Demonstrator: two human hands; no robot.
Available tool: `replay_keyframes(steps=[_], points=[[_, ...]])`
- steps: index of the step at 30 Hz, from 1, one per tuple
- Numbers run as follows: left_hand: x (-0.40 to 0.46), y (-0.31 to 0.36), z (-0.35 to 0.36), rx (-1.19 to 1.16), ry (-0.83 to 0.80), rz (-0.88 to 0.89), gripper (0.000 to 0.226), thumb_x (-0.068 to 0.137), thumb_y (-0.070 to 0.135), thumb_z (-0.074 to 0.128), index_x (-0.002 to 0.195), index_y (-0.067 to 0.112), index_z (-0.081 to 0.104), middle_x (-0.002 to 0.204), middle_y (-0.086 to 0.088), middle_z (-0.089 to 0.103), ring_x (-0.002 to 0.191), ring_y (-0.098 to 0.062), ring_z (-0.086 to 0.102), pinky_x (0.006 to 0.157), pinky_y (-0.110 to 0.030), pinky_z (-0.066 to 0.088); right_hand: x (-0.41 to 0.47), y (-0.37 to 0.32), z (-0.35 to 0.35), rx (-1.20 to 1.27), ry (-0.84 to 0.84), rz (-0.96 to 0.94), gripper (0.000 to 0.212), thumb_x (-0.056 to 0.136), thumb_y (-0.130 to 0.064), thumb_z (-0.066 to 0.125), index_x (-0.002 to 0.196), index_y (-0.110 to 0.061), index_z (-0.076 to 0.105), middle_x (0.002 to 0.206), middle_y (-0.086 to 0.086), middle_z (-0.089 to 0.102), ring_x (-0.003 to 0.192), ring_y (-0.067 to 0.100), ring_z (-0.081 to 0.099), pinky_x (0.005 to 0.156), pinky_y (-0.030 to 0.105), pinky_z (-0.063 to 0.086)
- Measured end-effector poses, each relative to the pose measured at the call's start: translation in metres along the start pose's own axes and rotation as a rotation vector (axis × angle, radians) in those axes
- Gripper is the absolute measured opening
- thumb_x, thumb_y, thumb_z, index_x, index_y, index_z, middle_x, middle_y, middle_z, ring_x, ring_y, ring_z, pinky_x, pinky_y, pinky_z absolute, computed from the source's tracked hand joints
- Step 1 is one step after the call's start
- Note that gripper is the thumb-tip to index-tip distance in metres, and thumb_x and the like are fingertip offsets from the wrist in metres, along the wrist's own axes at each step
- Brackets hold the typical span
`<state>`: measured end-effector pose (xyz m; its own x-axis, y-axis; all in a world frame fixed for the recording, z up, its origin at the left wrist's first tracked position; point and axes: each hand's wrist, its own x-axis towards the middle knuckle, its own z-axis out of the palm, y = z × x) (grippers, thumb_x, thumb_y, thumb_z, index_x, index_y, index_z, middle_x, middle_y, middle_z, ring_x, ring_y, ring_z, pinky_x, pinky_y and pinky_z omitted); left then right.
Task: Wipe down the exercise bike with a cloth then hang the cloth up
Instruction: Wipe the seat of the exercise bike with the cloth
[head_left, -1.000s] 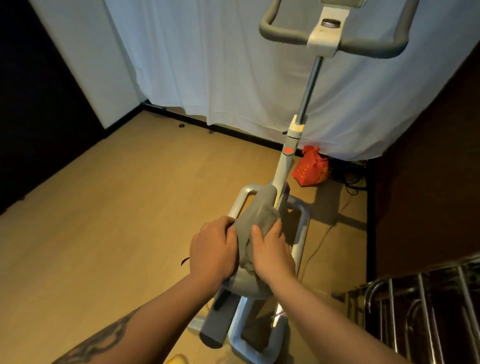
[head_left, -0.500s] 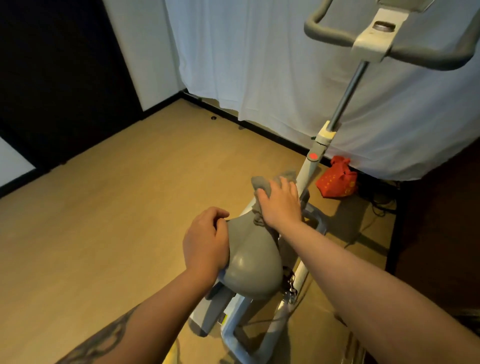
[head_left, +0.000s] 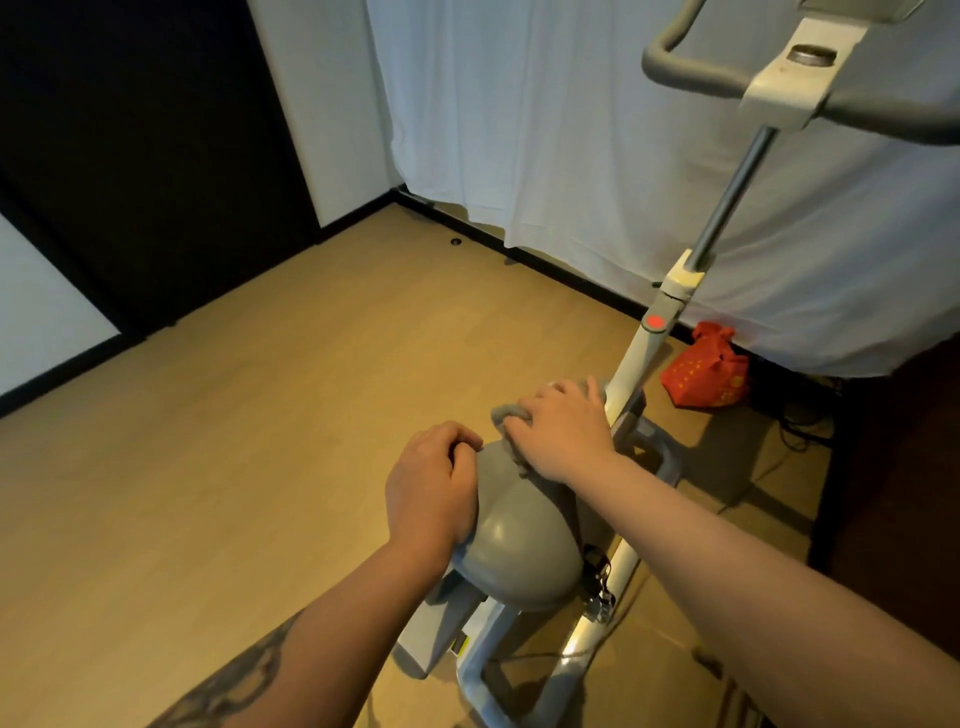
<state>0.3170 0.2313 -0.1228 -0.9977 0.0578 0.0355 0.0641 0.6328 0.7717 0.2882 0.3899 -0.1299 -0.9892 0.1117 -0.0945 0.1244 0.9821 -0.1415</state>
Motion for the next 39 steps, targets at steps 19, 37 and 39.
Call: replay_keyframes(steps=[19,37,39], points=[[0.001,-0.007,0.002,-0.069,0.003,0.013,0.024,0.088,0.01,0.049,0.081,0.025,0.065,0.083,0.017,0.06,0.086,-0.007,0.052,0.067,-0.03,0.039,0.024,0.02,-0.002,0.051,-0.021,-0.079,0.039,0.089,-0.053,0.04,0.071,-0.026,0.06,0.075,-0.002,0.059,0.085,0.021,0.053,0.085,0.037,0.036],[0.004,-0.018,0.01,-0.109,0.213,0.092,0.021,0.082,0.021,0.04,0.09,0.023,0.06,0.096,0.014,0.054,0.103,-0.014,0.05,0.093,-0.04,0.039,0.003,-0.002,-0.014,0.059,-0.129,-0.081,0.047,0.101,-0.049,0.026,0.099,-0.025,0.066,0.101,0.004,0.068,0.11,0.021,0.056,0.119,0.045,0.007],[0.005,-0.021,0.012,-0.136,0.227,0.013,0.02,0.087,0.02,0.041,0.091,0.023,0.06,0.097,0.013,0.054,0.102,-0.014,0.051,0.093,-0.045,0.042,-0.016,-0.026,-0.003,0.034,-0.013,-0.046,0.045,0.1,-0.047,0.027,0.102,-0.025,0.066,0.108,0.004,0.068,0.113,0.023,0.053,0.117,0.046,0.01]])
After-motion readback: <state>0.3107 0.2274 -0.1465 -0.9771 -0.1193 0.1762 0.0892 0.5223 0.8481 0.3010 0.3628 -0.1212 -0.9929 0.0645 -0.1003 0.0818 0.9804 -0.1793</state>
